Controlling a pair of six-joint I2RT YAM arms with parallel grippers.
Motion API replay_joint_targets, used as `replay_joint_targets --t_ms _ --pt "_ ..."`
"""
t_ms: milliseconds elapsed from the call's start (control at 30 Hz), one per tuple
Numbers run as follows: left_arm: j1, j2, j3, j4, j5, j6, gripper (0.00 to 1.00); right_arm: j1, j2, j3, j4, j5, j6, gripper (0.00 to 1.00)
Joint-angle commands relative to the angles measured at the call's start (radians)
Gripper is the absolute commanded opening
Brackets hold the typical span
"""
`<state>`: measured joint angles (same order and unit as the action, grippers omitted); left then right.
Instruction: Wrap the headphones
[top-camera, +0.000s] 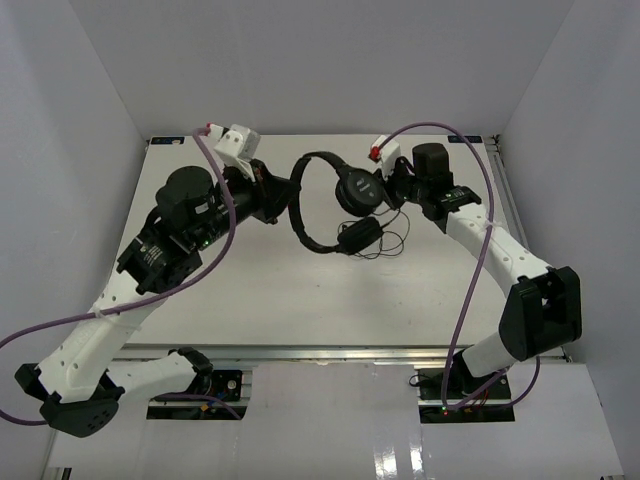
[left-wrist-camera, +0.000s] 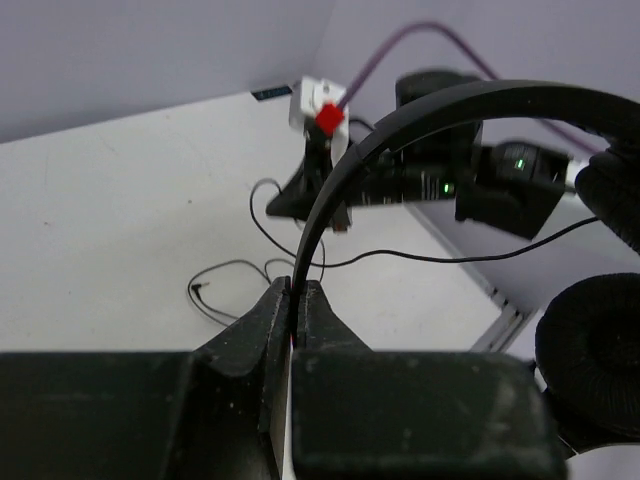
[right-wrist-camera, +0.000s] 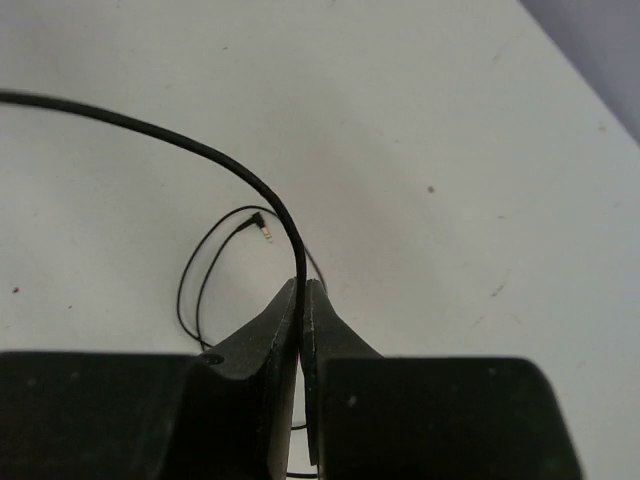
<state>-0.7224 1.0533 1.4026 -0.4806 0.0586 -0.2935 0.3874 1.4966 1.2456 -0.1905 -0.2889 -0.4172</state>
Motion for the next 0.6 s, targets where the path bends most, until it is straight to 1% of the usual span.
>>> replay_joint_targets --t_ms 0,100,167,233,267,333,400,467,567 --pt "-0.002 -0.021 0.056 0.128 -0.221 -0.177 0.00 0.001 -0.061 -0.091 0.090 -0.166 0.110 0.08" --pt "-0.002 -0.026 0.058 0.193 -0.393 -0.297 0.00 0.001 -0.100 -0.154 0.137 -0.251 0.182 0.08" --pt "-0.002 -0.024 0.058 0.247 -0.486 -0.344 0.00 0.001 -0.129 -0.204 0.168 -0.291 0.222 0.08" --pt "-0.002 -0.028 0.035 0.298 -0.564 -0.369 0.00 0.001 -0.170 -0.236 0.178 -0.328 0.251 0.08" --pt "-0.002 -0.034 0.025 0.321 -0.644 -0.383 0.00 0.002 -0.183 -0.248 0.216 -0.336 0.261 0.08" --pt "-0.002 -0.040 -0.012 0.394 -0.721 -0.395 0.00 0.012 -0.225 -0.273 0.224 -0.343 0.275 0.08" --pt "0.000 -0.032 -0.029 0.455 -0.800 -0.386 0.00 0.038 -0.258 -0.278 0.202 -0.329 0.255 0.08" --pt "-0.001 -0.005 -0.023 0.483 -0.827 -0.381 0.00 0.075 -0.286 -0.264 0.167 -0.302 0.203 0.08" --pt "0.002 0.075 0.009 0.509 -0.850 -0.352 0.00 0.111 -0.312 -0.214 0.058 -0.252 0.117 0.08"
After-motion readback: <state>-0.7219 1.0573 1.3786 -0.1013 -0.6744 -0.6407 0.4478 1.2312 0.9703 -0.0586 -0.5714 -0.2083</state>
